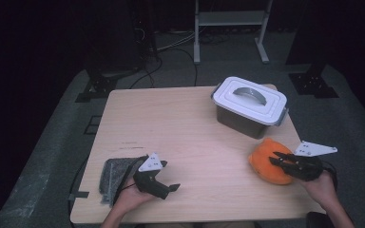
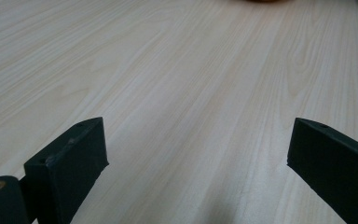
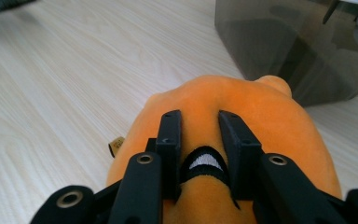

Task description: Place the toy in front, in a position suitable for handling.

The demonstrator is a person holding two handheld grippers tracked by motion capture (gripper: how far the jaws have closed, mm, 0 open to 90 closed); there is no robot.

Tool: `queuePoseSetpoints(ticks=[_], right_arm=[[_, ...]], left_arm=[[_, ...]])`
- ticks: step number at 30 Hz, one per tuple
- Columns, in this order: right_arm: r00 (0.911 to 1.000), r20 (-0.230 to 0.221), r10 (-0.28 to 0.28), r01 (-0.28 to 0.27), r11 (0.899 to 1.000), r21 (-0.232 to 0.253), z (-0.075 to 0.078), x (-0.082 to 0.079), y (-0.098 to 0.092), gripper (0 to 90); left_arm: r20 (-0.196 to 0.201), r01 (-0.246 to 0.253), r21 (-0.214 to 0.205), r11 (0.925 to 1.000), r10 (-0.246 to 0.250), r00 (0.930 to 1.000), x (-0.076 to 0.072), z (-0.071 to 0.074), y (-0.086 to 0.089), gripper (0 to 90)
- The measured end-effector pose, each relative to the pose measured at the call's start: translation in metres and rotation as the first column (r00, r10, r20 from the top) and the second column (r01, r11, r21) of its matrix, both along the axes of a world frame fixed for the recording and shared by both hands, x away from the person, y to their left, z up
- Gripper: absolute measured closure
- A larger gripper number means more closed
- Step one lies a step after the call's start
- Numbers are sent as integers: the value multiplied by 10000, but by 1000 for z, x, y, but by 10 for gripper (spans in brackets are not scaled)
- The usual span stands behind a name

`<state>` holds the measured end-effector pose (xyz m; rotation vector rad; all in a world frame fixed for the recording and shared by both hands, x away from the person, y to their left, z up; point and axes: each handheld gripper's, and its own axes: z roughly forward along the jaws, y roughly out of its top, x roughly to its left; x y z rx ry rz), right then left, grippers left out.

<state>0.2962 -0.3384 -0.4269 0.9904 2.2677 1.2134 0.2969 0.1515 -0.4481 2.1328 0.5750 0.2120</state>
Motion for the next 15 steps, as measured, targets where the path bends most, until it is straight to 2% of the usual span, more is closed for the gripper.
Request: queuePoseSetpoints(ticks=[1, 5, 10, 15], right_arm=[[10000, -96, -28, 31, 9996, 289, 1, 1, -2, 718], [9998, -118, -128, 135, 9982, 588, 7, 2, -4, 745], [9999, -98, -45, 49, 9991, 422, 17, 5, -4, 762], [9995, 98, 311, -317, 9972, 678, 29, 2, 5, 764]], left_arm=[[-15, -25, -21, 10000, 25, 10000, 0, 0, 0, 41], [-8, -76, -44, 10000, 76, 10000, 1, 1, 2, 41], [6, -128, -114, 9999, 128, 9999, 1, 2, 4, 43], [-38, -253, -342, 9991, 252, 9997, 2, 4, 10, 49]])
